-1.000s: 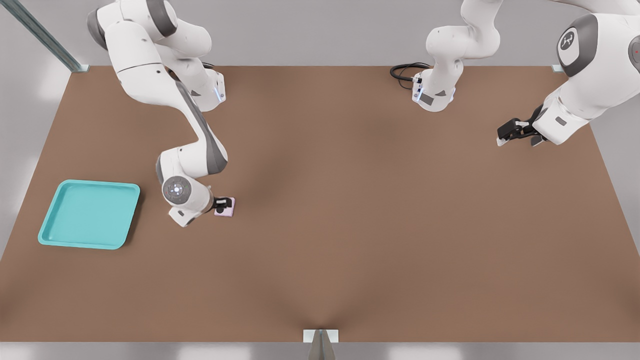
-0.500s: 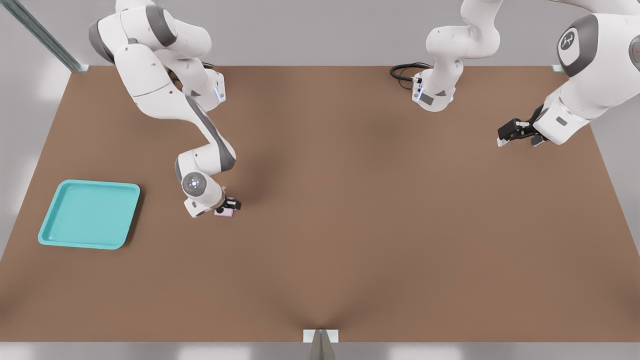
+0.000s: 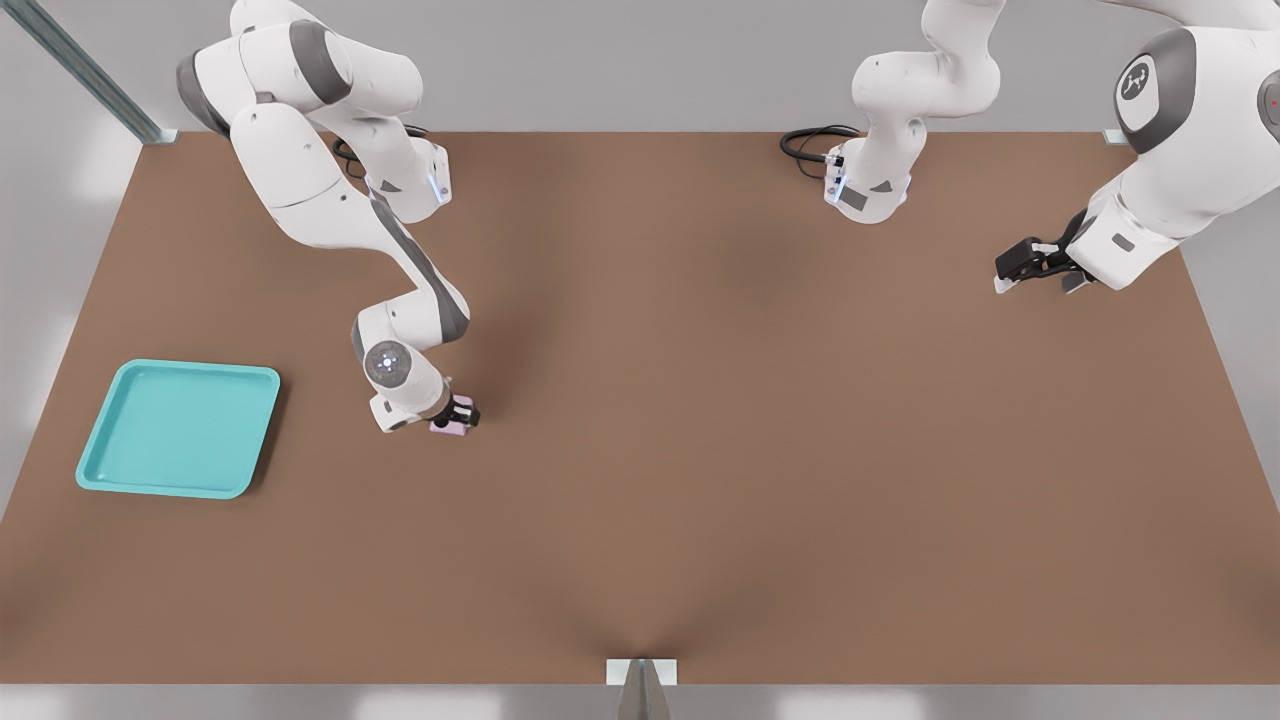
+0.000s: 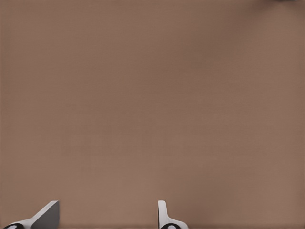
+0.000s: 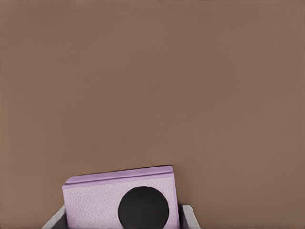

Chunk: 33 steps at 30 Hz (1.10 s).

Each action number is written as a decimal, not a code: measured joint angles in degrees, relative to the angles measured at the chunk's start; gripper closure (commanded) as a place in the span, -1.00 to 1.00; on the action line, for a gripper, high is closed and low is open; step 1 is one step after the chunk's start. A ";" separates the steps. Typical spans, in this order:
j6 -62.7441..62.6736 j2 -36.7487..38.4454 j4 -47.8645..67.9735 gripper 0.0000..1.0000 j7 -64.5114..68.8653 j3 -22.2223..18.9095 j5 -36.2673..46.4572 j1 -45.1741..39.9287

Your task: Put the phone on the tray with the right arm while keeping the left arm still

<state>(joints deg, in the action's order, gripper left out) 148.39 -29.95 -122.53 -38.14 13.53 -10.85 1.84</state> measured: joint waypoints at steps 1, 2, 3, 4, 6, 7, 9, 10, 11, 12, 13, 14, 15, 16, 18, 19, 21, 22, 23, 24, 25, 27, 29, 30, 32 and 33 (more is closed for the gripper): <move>0.10 0.01 0.00 -0.67 -0.20 0.00 0.01 0.00; 0.18 0.03 -0.01 -0.67 -0.39 0.00 0.03 0.00; 0.21 0.19 0.02 -0.67 -0.55 0.00 0.05 0.00; 0.22 0.39 0.05 -0.64 -0.71 0.00 0.06 0.00; 0.21 0.85 0.13 -0.62 -0.89 0.01 0.10 -0.05; 0.18 1.26 0.15 -0.62 -0.94 0.01 0.12 -0.13; -0.44 3.07 0.52 -0.62 -0.57 0.02 0.13 -2.03; -0.92 4.01 0.65 -0.62 -0.14 0.01 0.14 -3.57; -1.46 4.88 0.71 -0.62 0.37 0.01 0.15 -5.04; -2.02 5.68 0.79 -0.62 0.97 0.01 0.15 -6.54; -2.50 6.24 0.83 -0.62 1.72 0.01 0.15 -8.44; -2.95 6.66 1.03 -0.62 2.69 0.02 0.15 -10.93; -3.69 6.92 1.76 -0.62 3.87 0.04 0.17 -13.87; -4.50 7.12 2.59 -0.62 5.27 0.10 0.19 -17.04; -5.79 7.17 3.49 -0.62 8.54 0.16 0.24 -23.05; -6.29 7.01 3.86 -0.62 10.32 0.16 0.27 -25.72; -7.09 6.45 5.15 -0.62 14.27 0.11 0.32 -31.16; -7.42 5.50 6.52 -0.62 16.40 0.10 0.34 -33.83; -7.69 4.34 7.85 -0.62 18.56 0.09 0.36 -36.10; -7.91 3.10 9.12 -0.62 20.71 -0.07 0.37 -37.74; -8.11 1.98 10.17 -0.65 22.82 -0.22 0.38 -39.00; -8.43 0.61 11.20 -1.00 26.65 -0.35 0.31 -40.42; -8.77 0.28 12.20 -1.00 30.06 0.00 0.26 -40.52; -9.85 0.29 15.09 -1.00 31.63 0.80 0.23 -40.42; -16.13 2.09 27.88 -1.00 34.43 7.63 0.17 -40.48; -20.99 3.06 35.93 -1.00 35.64 12.95 0.10 -40.07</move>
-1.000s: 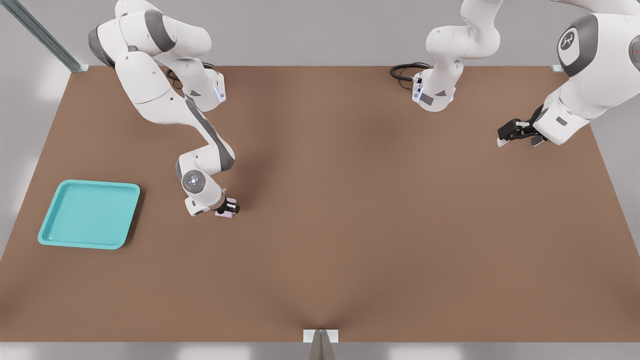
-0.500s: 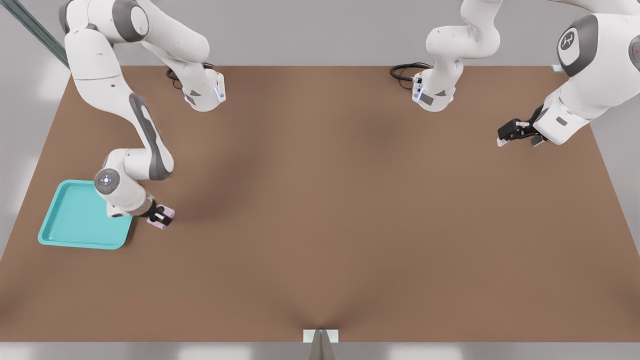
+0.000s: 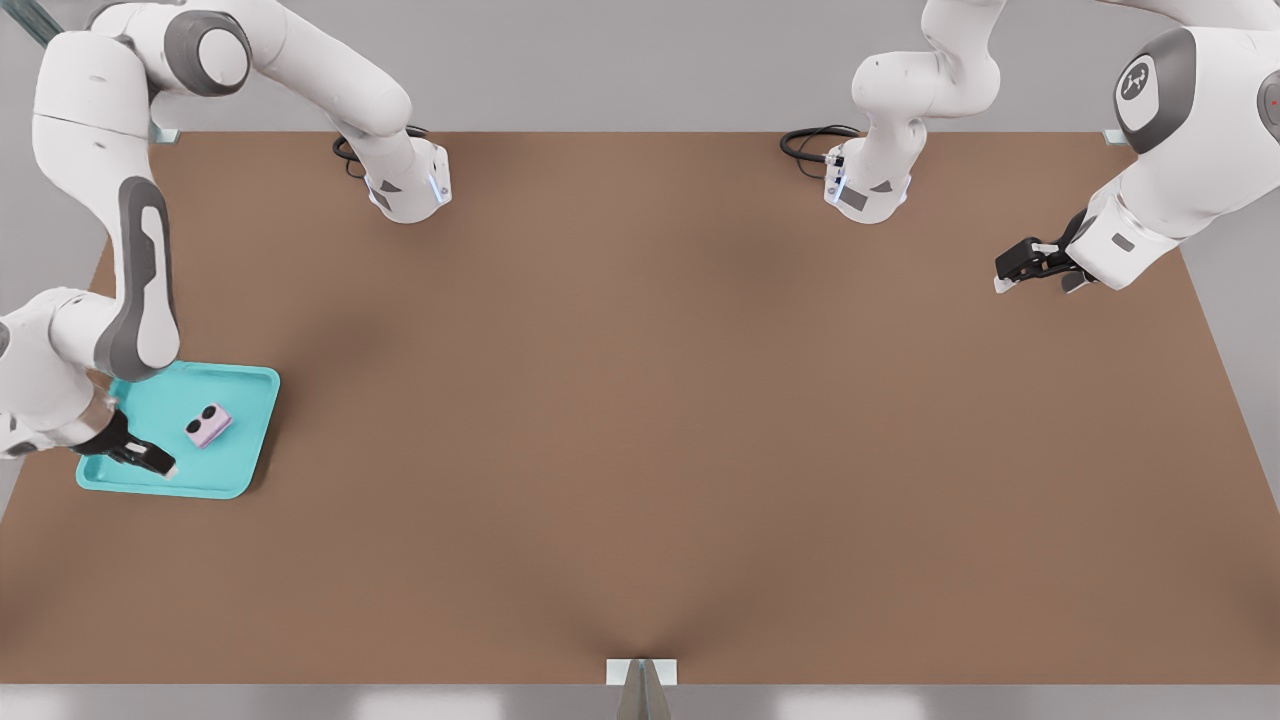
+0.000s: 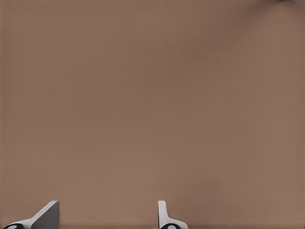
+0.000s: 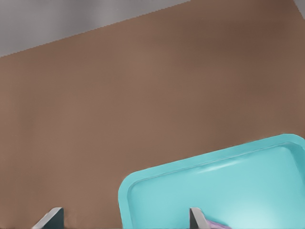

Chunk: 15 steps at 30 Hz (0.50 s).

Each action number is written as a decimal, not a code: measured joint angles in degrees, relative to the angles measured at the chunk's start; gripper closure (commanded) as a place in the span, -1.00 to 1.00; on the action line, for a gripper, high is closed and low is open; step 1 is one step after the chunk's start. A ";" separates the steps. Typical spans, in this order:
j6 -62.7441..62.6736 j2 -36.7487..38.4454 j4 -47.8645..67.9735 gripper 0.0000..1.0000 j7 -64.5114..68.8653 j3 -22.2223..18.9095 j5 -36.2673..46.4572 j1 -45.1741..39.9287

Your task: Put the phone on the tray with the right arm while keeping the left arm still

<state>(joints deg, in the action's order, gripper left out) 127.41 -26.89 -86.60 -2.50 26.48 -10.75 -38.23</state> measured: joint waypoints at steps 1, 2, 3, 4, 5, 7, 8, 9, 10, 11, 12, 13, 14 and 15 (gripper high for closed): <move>-4.99 0.98 5.10 -1.00 0.86 6.45 -0.04 0.12; -9.64 2.03 7.73 -1.00 1.22 13.46 -0.44 0.24; -14.07 3.92 9.01 -1.00 1.22 19.88 -1.38 0.49; -18.02 6.90 9.53 -1.00 1.17 20.55 -2.27 3.88; -21.51 9.95 9.78 -1.00 1.16 14.75 -2.33 10.84; -26.86 16.55 7.41 -1.00 1.16 -6.15 -0.20 29.30; -28.72 19.57 4.71 -1.00 1.16 -15.93 0.95 38.14; -30.12 22.09 1.76 -1.00 1.15 -21.60 1.83 43.53; -31.24 23.77 -0.30 -1.00 1.14 -25.08 2.58 46.92; -32.24 23.84 -0.46 -1.00 1.13 -27.25 3.78 48.96; -33.08 22.95 0.08 -1.00 1.09 -28.22 4.73 49.69; -33.80 22.48 0.35 -1.00 1.04 -28.67 5.45 49.78; -34.39 22.20 0.52 -1.00 1.00 -28.91 6.00 49.52; -34.89 22.06 0.57 -1.00 0.97 -29.04 6.43 49.08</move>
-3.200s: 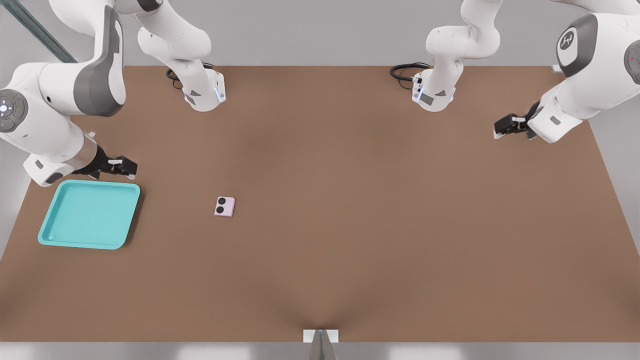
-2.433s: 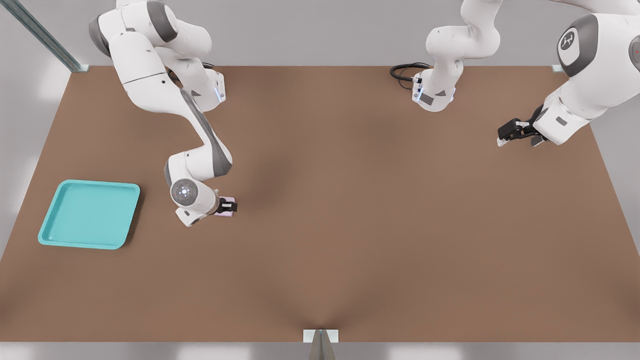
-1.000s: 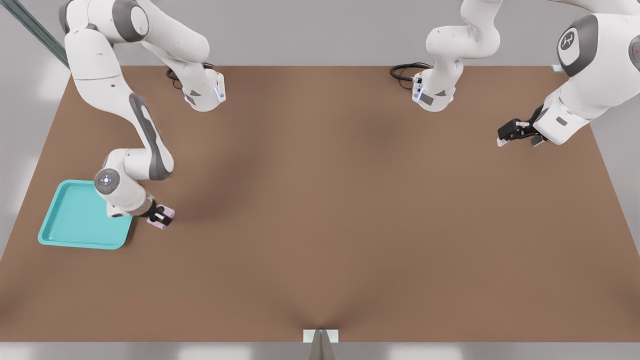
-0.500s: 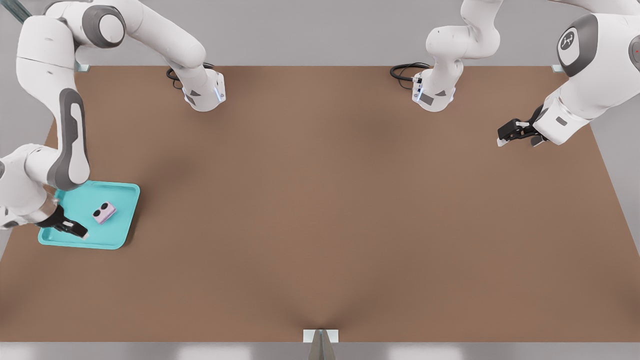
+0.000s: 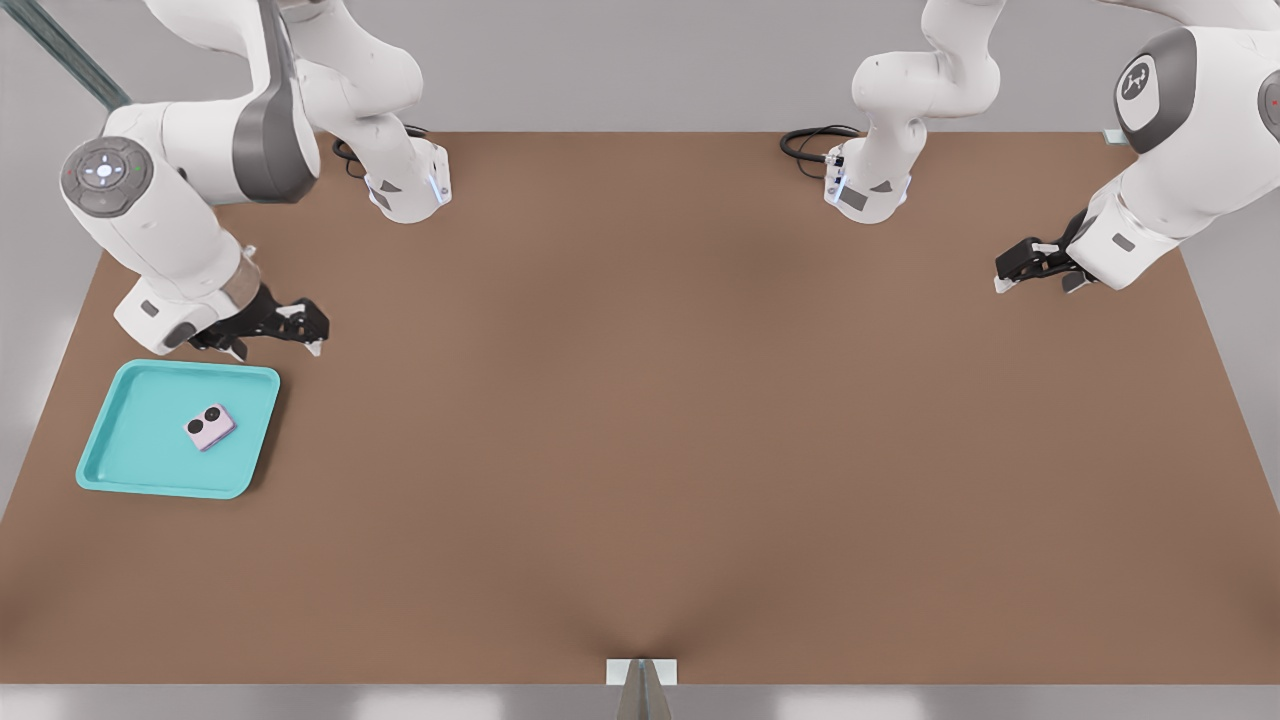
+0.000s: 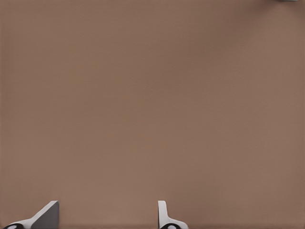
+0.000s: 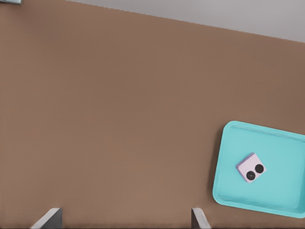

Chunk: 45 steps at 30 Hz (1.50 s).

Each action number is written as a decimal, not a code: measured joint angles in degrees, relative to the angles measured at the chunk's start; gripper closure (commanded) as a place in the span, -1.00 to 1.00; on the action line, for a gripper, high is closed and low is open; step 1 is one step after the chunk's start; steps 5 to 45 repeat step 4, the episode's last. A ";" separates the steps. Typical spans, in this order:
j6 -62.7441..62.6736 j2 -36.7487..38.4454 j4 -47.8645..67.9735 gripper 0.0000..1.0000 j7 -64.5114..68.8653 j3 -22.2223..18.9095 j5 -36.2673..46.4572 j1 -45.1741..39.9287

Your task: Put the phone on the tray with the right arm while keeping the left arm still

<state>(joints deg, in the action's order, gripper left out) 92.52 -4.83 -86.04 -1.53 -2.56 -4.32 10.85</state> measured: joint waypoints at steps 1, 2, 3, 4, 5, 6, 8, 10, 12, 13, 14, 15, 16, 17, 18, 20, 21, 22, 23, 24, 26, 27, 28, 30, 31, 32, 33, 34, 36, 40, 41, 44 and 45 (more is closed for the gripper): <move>-0.42 -0.07 0.02 -1.00 0.02 -0.13 0.29 -0.46; -0.78 -0.15 0.03 -1.00 0.20 -0.42 0.47 -0.80; -1.09 -0.19 -0.05 -1.00 0.39 -0.51 0.68 -1.49; -1.34 -0.21 -0.17 -1.00 0.57 -0.54 0.85 -2.42; -1.34 -0.21 -0.17 -1.00 0.57 -0.54 0.85 -2.42; -1.34 -0.21 -0.17 -1.00 0.57 -0.54 0.85 -2.42; -1.34 -0.21 -0.17 -1.00 0.57 -0.54 0.85 -2.42; -1.34 -0.21 -0.17 -1.00 0.57 -0.54 0.85 -2.42; -1.34 -0.21 -0.17 -1.00 0.57 -0.54 0.85 -2.42; -1.34 -0.21 -0.17 -1.00 0.57 -0.54 0.85 -2.42; -1.34 -0.21 -0.17 -1.00 0.57 -0.54 0.85 -2.42; -1.34 -0.21 -0.17 -1.00 0.57 -0.54 0.85 -2.42; -1.34 -0.21 -0.17 -1.00 0.57 -0.54 0.85 -2.42; -1.34 -0.21 -0.17 -1.00 0.57 -0.54 0.85 -2.42; -1.34 -0.21 -0.17 -1.00 0.57 -0.54 0.85 -2.42; -1.34 -0.21 -0.17 -1.00 0.57 -0.54 0.85 -2.42; -1.34 -0.21 -0.17 -1.00 0.57 -0.54 0.85 -2.42; -1.34 -0.21 -0.17 -1.00 0.57 -0.54 0.85 -2.42; -1.34 -0.21 -0.17 -1.00 0.57 -0.54 0.85 -2.42; -1.34 -0.21 -0.17 -1.00 0.57 -0.54 0.85 -2.42; -1.34 -0.21 -0.17 -1.00 0.57 -0.54 0.85 -2.42; -1.34 -0.21 -0.17 -1.00 0.57 -0.54 0.85 -2.42; -1.34 -0.21 -0.17 -1.00 0.57 -0.54 0.85 -2.42; -1.34 -0.21 -0.17 -1.00 0.57 -0.54 0.85 -2.42; -1.34 -0.21 -0.17 -1.00 0.57 -0.54 0.85 -2.42; -1.34 -0.21 -0.17 -1.00 0.57 -0.54 0.85 -2.42; -1.34 -0.21 -0.17 -1.00 0.57 -0.54 0.85 -2.42; -1.34 -0.21 -0.17 -1.00 0.57 -0.54 0.85 -2.42; -1.34 -0.21 -0.17 -1.00 0.57 -0.54 0.85 -2.42; -1.34 -0.21 -0.17 -1.00 0.57 -0.54 0.85 -2.42; -1.34 -0.21 -0.17 -1.00 0.57 -0.54 0.85 -2.42; -1.34 -0.21 -0.17 -1.00 0.57 -0.54 0.85 -2.42; -1.34 -0.21 -0.17 -1.00 0.57 -0.54 0.85 -2.42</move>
